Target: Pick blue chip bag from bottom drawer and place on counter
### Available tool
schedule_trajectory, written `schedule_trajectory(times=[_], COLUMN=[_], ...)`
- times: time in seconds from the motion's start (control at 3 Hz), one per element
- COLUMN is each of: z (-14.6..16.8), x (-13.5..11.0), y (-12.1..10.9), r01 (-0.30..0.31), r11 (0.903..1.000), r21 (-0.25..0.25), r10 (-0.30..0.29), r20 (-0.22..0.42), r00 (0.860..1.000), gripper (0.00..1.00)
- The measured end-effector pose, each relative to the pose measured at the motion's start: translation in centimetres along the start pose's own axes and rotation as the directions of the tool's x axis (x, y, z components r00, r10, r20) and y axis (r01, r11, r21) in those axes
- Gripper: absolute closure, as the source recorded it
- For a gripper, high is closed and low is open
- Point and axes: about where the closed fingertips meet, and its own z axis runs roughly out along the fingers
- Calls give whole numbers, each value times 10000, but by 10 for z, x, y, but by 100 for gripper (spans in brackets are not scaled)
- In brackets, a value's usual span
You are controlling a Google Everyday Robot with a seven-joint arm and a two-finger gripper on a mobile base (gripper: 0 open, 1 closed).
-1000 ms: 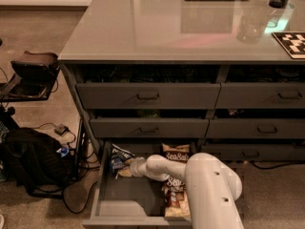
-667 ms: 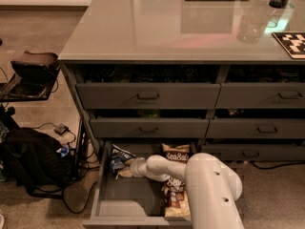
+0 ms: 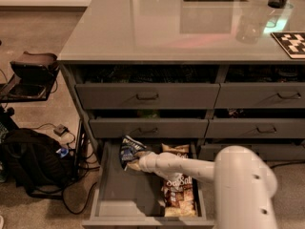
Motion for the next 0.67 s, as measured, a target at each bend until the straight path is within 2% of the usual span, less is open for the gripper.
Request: schedule_trajectory(times=[0.33,0.67], z=[-83,-157], x=[-48,-89], y=[-51,-66], r01=[-7,133], r11=[9831,9470], r21=[1832,3211], r10=[-46,-265], r20=[285,367], r00=[9996,9990], gripper=[100,100])
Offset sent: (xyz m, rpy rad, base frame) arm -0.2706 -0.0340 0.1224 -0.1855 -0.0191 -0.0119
